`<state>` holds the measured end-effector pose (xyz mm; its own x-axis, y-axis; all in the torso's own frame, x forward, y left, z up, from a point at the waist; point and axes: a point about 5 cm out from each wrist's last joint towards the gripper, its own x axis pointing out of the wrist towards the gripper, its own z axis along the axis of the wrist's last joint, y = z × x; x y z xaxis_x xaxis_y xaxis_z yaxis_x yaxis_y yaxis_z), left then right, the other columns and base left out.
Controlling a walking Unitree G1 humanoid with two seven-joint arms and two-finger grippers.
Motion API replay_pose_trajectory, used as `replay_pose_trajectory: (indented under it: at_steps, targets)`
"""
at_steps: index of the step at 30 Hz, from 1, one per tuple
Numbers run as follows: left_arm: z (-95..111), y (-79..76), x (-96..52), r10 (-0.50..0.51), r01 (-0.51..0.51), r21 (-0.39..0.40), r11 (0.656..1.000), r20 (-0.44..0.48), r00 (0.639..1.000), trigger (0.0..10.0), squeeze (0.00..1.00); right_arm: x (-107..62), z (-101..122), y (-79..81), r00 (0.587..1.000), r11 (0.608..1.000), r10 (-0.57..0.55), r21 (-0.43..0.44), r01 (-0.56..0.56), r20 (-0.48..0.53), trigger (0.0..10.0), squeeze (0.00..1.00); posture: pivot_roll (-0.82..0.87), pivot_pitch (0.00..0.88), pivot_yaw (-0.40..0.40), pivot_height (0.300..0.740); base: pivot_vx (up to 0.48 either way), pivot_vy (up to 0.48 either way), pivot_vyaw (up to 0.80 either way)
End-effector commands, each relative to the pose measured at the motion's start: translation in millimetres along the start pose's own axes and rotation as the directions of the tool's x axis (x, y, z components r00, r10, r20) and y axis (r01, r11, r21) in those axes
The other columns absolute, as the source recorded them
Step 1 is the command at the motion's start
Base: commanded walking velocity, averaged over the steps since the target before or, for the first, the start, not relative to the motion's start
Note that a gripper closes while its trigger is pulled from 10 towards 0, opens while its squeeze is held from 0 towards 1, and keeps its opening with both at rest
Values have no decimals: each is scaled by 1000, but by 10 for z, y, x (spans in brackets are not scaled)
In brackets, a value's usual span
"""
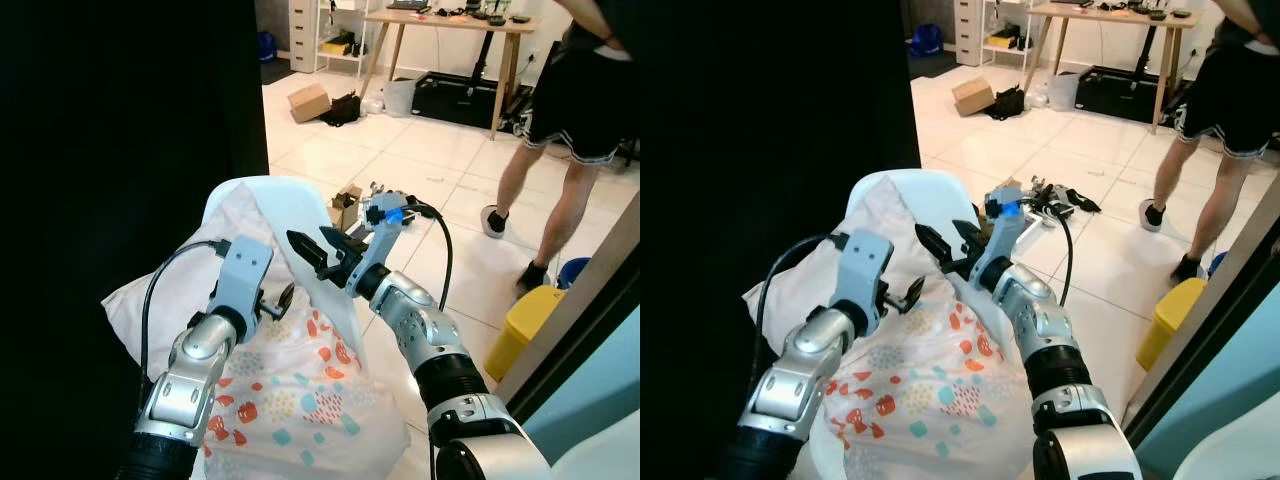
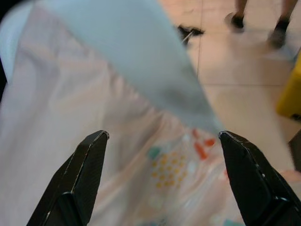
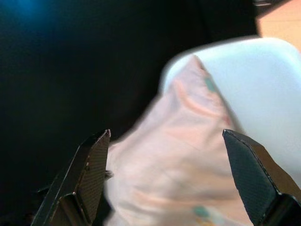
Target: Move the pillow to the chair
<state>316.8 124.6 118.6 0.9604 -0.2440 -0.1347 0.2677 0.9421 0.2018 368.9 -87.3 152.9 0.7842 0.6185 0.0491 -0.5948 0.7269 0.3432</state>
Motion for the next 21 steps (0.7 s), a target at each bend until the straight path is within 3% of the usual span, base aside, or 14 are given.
replay_pose_trajectory:
  at_steps: [1, 2, 3, 5, 6, 7, 8, 10, 11, 14, 21]
  targets:
    - [-430, 107, -73, 76, -77, 2, 997, -136, 988, 10000, 0, -71, -243, -127, 988, 993, -108, -63, 101, -108, 10000, 0, -59, 39, -3, 740, 0, 0, 0]
    - [-580, 142, -105, 102, -104, -4, 995, -182, 978, 10000, 0, -114, -338, -181, 977, 986, -148, -102, 134, -152, 10000, 0, -60, 36, -2, 740, 0, 0, 0]
    - [-580, 142, -105, 102, -104, -4, 995, -182, 978, 10000, 0, -114, -338, -181, 977, 986, -148, -102, 134, -152, 10000, 0, -60, 36, -2, 740, 0, 0, 0]
    - [-930, 229, -221, 156, -171, -23, 985, -298, 942, 10000, 0, -268, -602, -304, 937, 968, -232, -155, 196, -262, 10000, 0, -60, 36, -2, 740, -369, 0, 0]
    - [-930, 229, -221, 156, -171, -23, 985, -298, 942, 10000, 0, -268, -602, -304, 937, 968, -232, -155, 196, -262, 10000, 0, -60, 36, -2, 740, -424, 0, 0]
    - [-1234, 297, -383, 200, -239, -51, 970, -400, 894, 10000, 0, -504, -890, -435, 870, 942, -323, -216, 257, -373, 10000, 0, -58, 28, -6, 740, -480, 0, 0]
    - [-1234, 297, -383, 200, -239, -51, 970, -400, 894, 10000, 0, -504, -890, -435, 870, 942, -323, -216, 257, -373, 10000, 0, -58, 28, -6, 740, -480, 0, 0]
    - [-1418, 339, -519, 228, -293, -74, 953, -464, 856, 10000, 0, -735, -1098, -536, 810, 920, -387, -238, 310, -441, 10000, 0, -56, 30, -9, 740, -480, 0, 0]
    - [-1418, 339, -519, 228, -293, -74, 953, -464, 856, 10000, 0, -735, -1098, -536, 810, 920, -387, -238, 310, -441, 10000, 0, -56, 30, -9, 740, -480, 0, 0]
    - [-1561, 358, -635, 248, -327, -71, 942, -509, 824, 10000, 0, -1035, -1302, -648, 737, 889, -457, -236, 393, -498, 10000, 0, -56, 26, -10, 740, -480, 0, 0]
    - [-1677, 326, -688, 250, -325, -47, 945, -539, 804, 10000, 0, -1339, -1500, -722, 651, 850, -518, -253, 461, -555, 10000, 0, -59, 20, -7, 740, -480, 0, 0]
